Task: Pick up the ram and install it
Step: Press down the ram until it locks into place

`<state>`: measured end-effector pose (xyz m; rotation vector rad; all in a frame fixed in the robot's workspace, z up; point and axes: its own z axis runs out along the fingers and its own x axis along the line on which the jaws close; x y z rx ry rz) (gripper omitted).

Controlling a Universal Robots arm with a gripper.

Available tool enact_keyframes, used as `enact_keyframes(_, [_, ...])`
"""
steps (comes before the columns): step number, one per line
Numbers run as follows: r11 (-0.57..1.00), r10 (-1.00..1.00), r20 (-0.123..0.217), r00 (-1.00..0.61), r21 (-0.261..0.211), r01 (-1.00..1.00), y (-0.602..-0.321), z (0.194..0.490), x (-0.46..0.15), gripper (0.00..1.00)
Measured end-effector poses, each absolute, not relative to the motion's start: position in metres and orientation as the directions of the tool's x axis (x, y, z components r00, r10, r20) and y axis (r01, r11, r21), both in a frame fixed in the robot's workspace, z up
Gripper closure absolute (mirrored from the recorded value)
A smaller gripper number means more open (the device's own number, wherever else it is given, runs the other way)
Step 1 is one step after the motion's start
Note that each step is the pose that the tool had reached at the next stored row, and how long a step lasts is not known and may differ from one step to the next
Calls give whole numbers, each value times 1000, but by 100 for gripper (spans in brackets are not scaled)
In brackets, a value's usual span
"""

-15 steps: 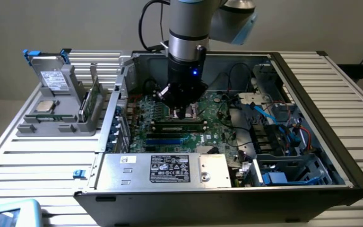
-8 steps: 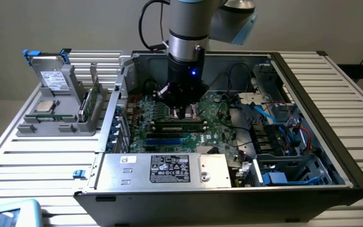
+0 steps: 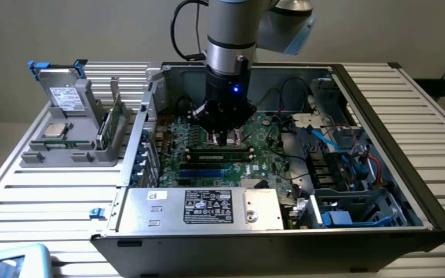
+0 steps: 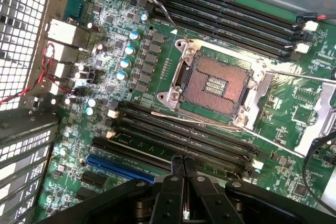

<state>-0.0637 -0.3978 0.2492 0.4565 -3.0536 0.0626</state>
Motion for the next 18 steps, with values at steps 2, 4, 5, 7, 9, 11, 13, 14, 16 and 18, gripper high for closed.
enact_keyframes(2, [961,-273,60,-960,-37,-275,-398,249,-64,89])
enact_keyframes(4, [965,-255,60,-965,-40,-258,-398,249,-64,89])
enact_keyframes(5, [968,-247,59,-967,-41,-249,-398,249,-64,89])
enact_keyframes(7, [972,-229,55,-972,-44,-232,-398,249,-64,89])
enact_keyframes(9, [975,-214,47,-976,-46,-216,-398,249,-64,89])
enact_keyframes(11, [979,-198,38,-979,-48,-200,-398,249,-64,89])
enact_keyframes(13, [982,-182,28,-983,-50,-184,-398,249,-64,89])
enact_keyframes(14, [983,-174,24,-984,-51,-175,-398,249,-64,89])
enact_keyframes(16, [986,-156,17,-988,-52,-156,-398,249,-64,89])
enact_keyframes(18, [989,-135,14,-991,-53,-136,-398,249,-64,89])
